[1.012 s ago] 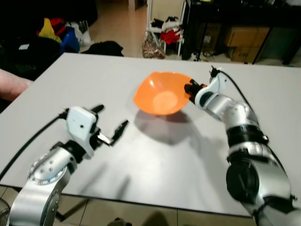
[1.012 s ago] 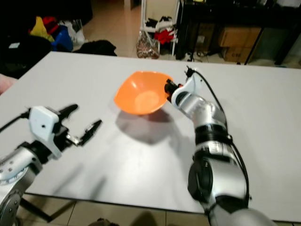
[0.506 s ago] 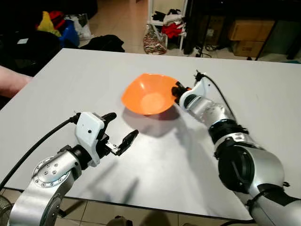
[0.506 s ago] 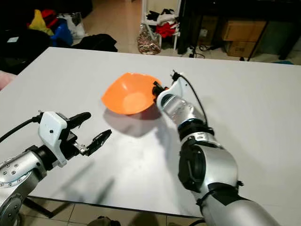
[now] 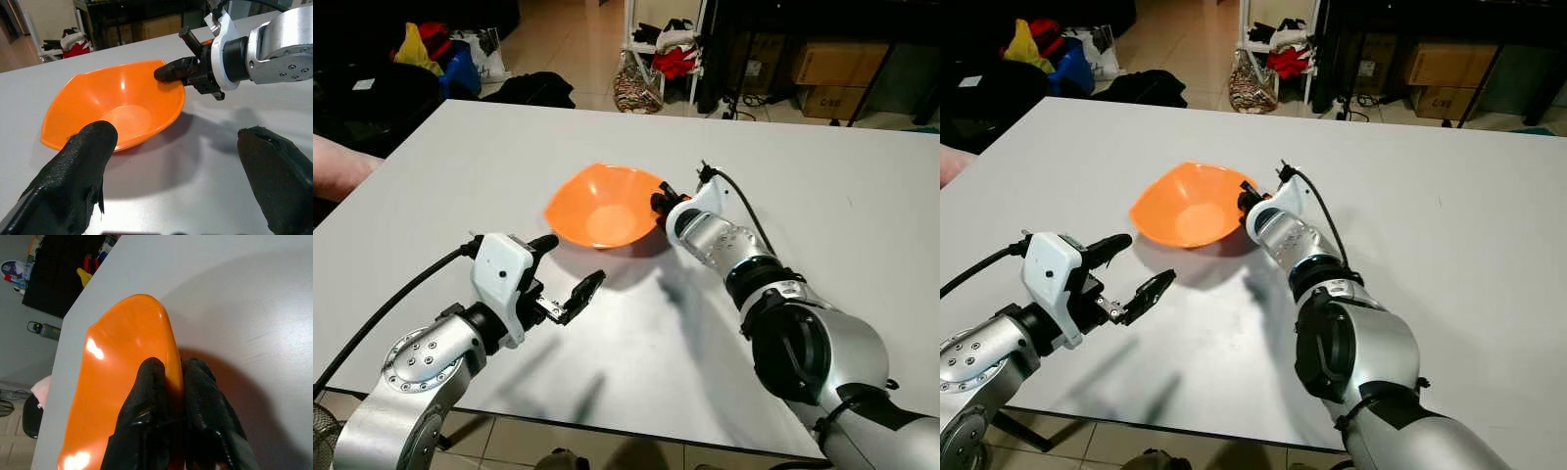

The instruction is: Setting the table

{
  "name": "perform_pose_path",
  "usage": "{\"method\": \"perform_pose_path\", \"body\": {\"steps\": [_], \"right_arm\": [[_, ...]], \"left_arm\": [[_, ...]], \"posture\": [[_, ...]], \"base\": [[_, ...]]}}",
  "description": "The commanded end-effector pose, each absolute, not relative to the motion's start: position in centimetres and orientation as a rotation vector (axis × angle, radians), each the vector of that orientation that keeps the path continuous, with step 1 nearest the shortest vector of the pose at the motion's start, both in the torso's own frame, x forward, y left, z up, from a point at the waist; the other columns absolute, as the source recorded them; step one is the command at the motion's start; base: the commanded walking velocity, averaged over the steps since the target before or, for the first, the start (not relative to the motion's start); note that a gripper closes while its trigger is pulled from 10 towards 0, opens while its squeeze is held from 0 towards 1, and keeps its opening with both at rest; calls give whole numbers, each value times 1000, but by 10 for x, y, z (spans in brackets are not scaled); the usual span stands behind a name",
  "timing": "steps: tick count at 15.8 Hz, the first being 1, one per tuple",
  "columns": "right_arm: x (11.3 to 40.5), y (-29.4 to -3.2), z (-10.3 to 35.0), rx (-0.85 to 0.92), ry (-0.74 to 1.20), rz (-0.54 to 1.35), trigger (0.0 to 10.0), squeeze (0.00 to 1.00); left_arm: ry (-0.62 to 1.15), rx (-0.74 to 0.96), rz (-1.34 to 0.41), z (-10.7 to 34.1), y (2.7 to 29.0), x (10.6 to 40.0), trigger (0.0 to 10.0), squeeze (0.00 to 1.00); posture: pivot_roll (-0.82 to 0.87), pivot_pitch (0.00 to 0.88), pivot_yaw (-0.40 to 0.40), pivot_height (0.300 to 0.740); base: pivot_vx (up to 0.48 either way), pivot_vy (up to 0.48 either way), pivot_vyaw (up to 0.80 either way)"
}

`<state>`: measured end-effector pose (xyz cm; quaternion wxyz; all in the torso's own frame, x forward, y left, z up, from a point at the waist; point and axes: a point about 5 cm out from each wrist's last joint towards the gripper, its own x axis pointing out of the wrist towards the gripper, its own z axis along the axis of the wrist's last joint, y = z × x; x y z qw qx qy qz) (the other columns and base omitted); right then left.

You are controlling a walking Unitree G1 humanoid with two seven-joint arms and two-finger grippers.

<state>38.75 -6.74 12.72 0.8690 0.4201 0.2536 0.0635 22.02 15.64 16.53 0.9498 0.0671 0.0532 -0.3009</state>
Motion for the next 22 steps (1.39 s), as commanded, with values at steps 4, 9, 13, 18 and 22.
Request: {"method": "perform_pose_path", "body": {"steps": [4, 9, 13, 18, 22], "right_arm": [[391, -69, 135, 896, 489, 137, 10000, 1000], [391, -89, 130, 944, 459, 177, 10000, 1000], [389, -110, 132, 1011, 384, 300, 10000, 1000], [346, -167, 146, 583, 58, 342, 10000, 141], [307, -177, 174, 277, -11, 316, 10000, 0]], "left_arm": [[95, 141, -599, 169, 156, 218, 10000, 0], [88, 125, -589, 169, 157, 218, 10000, 0], [81, 108, -584, 169, 157, 217, 10000, 0], [81, 72, -391, 158, 155, 214, 10000, 0], [76, 138, -220, 155, 152, 218, 10000, 0]], "posture": [[-29, 27, 15, 740], [-45, 9, 23, 740], [-58, 0, 33, 740], [-80, 0, 65, 740], [-97, 0, 80, 740]], "base": [[0, 0, 0], [0, 0, 0], [0, 0, 0], [0, 0, 0], [0, 0, 600]]}}
